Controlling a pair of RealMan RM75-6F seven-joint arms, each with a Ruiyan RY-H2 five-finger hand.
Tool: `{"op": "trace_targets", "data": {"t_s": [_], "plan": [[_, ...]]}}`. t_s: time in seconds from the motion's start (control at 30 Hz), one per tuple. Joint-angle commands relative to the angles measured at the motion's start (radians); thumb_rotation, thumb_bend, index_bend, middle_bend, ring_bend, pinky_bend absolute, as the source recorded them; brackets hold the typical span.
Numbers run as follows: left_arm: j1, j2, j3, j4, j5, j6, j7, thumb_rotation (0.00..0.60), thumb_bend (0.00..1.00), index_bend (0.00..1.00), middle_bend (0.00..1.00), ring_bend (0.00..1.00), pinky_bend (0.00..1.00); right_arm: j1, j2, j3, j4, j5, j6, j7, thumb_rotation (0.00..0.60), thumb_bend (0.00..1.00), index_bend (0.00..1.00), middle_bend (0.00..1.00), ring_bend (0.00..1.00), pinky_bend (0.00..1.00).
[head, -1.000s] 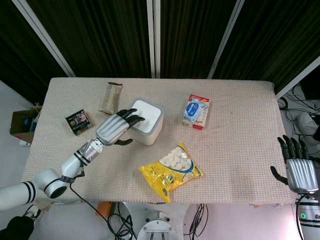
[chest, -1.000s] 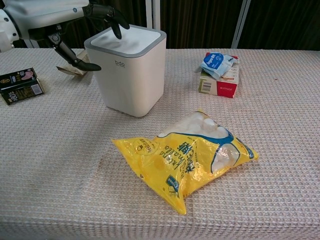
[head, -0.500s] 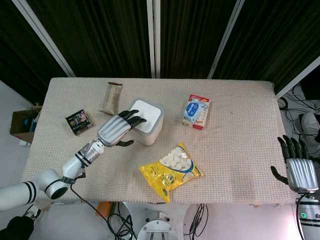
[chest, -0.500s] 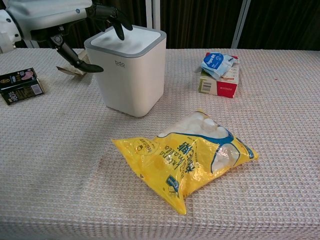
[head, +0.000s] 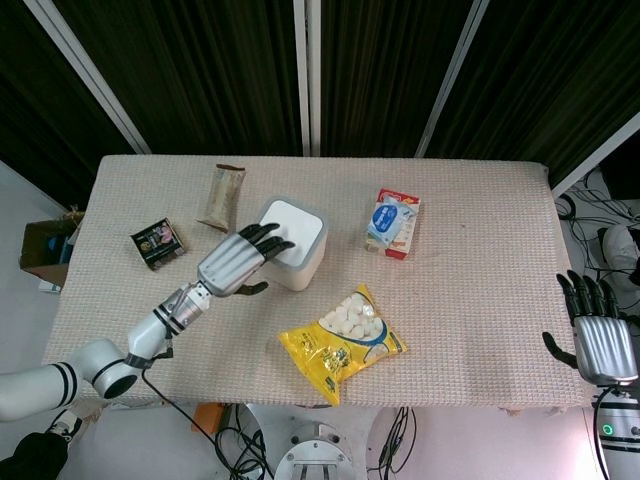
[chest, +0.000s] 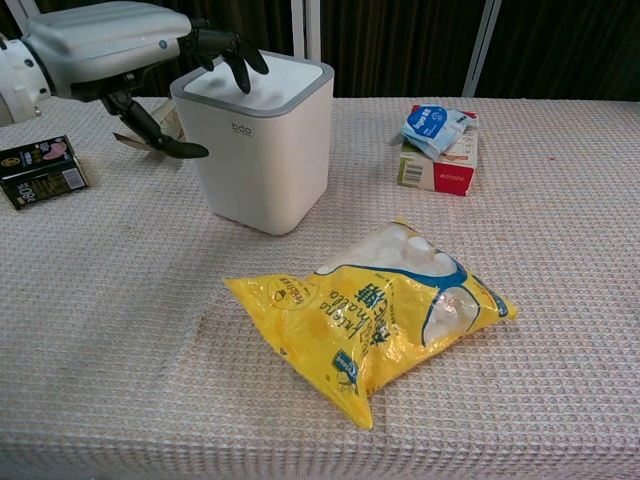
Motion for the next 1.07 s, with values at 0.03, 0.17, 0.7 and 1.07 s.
{"op": "trace_targets", "data": {"t_s": [0.03,0.17,0.7,1.07], "plan": [[-0.003,-0.004,0.006,0.006,0.003,-0.004,0.014,0.573,0.22,0.17,0.39,0.12,0.24,0.001,-0.001,0.000,0.001,0.002,-0.002,0.000,0.600,0.21,0.00,0.03,0.00,0.00],[0.004,-0.001,-0.013,-0.001,0.003,0.039,0.020,0.541,0.22,0.17,0.35,0.12,0.24,0.000,0.001,0.003,0.001,0.005,0.001,0.004,0.600,0.21,0.00,0.03,0.00,0.00],[0.362,0.286,0.072,-0.255,-0.046,0.432,0.235,0.476,0.22,0.17,0.22,0.12,0.24,0.002,-0.007,0.002,0.015,0.006,-0.006,0.020,0.600,0.21,0.00,0.03,0.00,0.00],[0.612,0.225,0.197,-0.110,-0.082,0.553,0.125,0.421,0.22,0.17,0.19,0.11,0.24,0.018,-0.027,-0.004,0.047,0.016,-0.045,-0.002,0.600,0.21,0.00,0.00,0.00,0.00]]}}
